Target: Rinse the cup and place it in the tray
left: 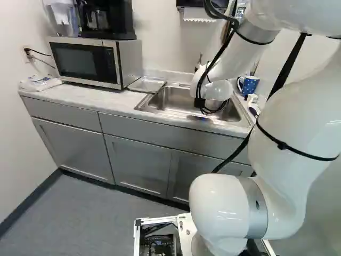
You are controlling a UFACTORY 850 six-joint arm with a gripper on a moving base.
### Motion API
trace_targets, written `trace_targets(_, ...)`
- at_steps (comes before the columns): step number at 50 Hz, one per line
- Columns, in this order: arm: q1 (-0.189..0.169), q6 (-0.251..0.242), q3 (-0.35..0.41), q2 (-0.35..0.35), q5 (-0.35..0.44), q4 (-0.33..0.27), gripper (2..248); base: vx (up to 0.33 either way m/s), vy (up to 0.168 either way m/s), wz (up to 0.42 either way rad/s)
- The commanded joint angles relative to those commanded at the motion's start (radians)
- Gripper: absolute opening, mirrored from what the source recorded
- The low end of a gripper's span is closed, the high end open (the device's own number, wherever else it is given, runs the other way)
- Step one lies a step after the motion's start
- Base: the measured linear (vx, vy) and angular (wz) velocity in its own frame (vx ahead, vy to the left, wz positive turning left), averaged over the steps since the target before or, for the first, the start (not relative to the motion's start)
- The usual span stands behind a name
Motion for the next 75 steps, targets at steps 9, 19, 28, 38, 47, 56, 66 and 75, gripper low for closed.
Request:
trace_targets(9, 0.0, 0.0, 0.0, 0.0, 0.0, 0.0, 125, 0.0, 0.0, 0.0)
trace_targets(19, 0.0, 0.0, 0.0, 0.0, 0.0, 0.0, 125, 0.0, 0.0, 0.0)
trace_targets(28, 0.0, 0.0, 0.0, 0.0, 0.0, 0.0, 125, 0.0, 0.0, 0.0)
trace_targets(38, 0.0, 0.0, 0.0, 0.0, 0.0, 0.0, 125, 0.0, 0.0, 0.0)
trace_targets(47, 0.0, 0.0, 0.0, 0.0, 0.0, 0.0, 125, 0.0, 0.0, 0.0)
trace_targets(56, 0.0, 0.0, 0.0, 0.0, 0.0, 0.0, 125, 0.0, 0.0, 0.0)
trace_targets(66, 0.0, 0.0, 0.0, 0.0, 0.0, 0.0, 125, 0.0, 0.0, 0.0)
trace_targets(75, 0.0, 0.0, 0.0, 0.0, 0.0, 0.0, 125, 0.0, 0.0, 0.0)
